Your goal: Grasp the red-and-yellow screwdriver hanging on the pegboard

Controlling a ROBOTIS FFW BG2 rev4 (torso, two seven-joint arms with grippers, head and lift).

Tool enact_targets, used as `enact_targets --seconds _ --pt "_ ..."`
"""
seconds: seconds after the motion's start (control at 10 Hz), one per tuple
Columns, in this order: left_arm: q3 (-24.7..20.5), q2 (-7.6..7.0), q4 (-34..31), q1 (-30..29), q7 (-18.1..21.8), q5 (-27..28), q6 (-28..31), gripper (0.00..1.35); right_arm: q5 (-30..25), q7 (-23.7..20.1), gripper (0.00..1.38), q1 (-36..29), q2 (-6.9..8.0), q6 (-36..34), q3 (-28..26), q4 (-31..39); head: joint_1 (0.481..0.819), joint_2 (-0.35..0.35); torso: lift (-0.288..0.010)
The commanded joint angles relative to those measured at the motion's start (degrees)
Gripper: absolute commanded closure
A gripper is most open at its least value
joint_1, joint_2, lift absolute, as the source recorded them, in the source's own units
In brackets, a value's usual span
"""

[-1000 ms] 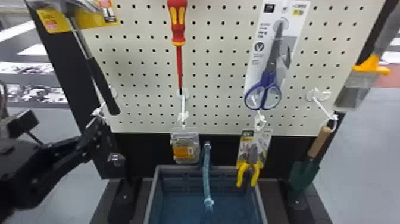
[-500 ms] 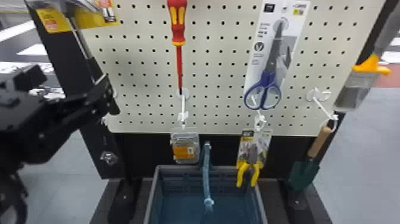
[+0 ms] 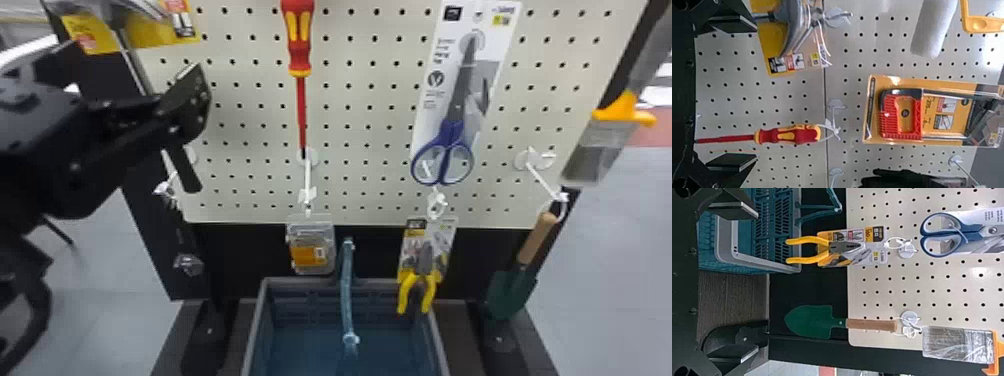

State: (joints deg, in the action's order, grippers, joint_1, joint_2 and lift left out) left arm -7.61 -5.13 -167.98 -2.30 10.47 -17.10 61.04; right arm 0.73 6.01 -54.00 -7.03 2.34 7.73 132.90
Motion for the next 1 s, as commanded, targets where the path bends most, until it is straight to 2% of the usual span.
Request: enact_targets --seconds 0.0,0.2,0.4,0.9 --pt "0.75 -0.85 -0.25 3.62 0.69 -4.08 1.54 0.14 -0.02 -0.12 0.11 0.45 0.00 -0.06 0.09 -0.21 0.549 0.000 -0.100" --pt "1.90 -1.02 1.27 6.94 2.19 -7.51 2.33 0.14 -0.11 -0.30 0.11 0.69 0.09 -0.23 0.09 -0.35 0.549 0.000 -0.100" --pt "3.74 -1.55 6.05 10.14 4.47 -8.03 2.42 0.14 -0.20 -0.47 0.11 0.94 0.09 -0.32 0.09 -0.50 0.549 0.000 -0.100" --pt "6.82 -1.20 13.50 14.57 6.32 -3.11 2.77 0.14 -0.29 -0.56 0.11 1.31 0.18 -0.41 0.18 -0.92 0.549 0.000 -0.100"
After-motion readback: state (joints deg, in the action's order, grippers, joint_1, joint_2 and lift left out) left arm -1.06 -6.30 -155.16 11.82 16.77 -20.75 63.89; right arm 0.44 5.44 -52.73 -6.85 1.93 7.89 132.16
